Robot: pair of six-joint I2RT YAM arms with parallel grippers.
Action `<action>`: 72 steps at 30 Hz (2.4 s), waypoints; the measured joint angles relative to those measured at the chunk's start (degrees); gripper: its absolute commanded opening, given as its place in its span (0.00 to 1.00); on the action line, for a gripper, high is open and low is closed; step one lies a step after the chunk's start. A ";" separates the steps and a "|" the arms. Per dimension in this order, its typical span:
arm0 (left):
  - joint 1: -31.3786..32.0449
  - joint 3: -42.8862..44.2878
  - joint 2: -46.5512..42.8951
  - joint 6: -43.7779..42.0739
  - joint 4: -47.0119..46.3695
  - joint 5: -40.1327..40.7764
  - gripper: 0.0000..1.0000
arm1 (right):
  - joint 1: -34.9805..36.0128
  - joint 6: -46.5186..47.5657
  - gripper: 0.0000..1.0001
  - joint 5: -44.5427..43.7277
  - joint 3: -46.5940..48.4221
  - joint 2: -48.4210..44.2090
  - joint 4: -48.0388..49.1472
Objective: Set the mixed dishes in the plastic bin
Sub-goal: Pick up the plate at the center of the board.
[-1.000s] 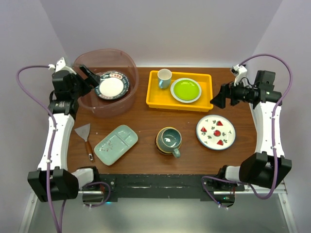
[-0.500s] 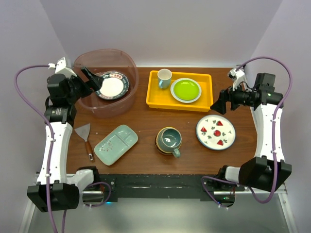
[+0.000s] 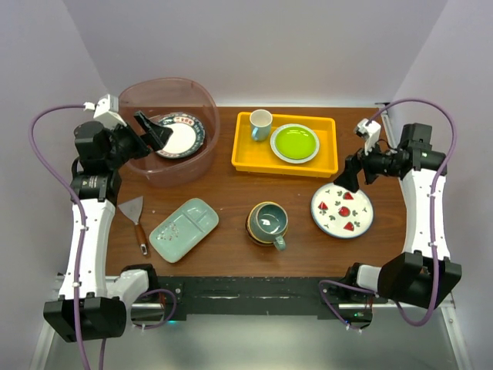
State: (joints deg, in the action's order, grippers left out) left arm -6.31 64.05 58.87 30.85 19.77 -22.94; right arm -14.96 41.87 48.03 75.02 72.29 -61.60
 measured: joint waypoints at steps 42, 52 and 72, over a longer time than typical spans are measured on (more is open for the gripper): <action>0.50 -4.94 -2.54 3.02 -5.27 -10.95 1.00 | 0.00 8.20 0.98 -16.72 -14.75 3.65 4.22; 0.74 -4.94 -2.60 3.02 -5.35 -11.19 1.00 | 0.00 -1.90 0.98 -28.02 -15.58 9.90 12.83; 0.76 -4.94 -3.04 2.99 -5.07 -11.19 1.00 | -5.57 -13.57 0.78 -31.85 -12.33 27.10 19.32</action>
State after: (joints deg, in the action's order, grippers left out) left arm -5.54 59.11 55.83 33.85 14.70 -34.13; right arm -20.53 28.29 16.19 62.70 99.39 -42.28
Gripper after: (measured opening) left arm 0.997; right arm 0.808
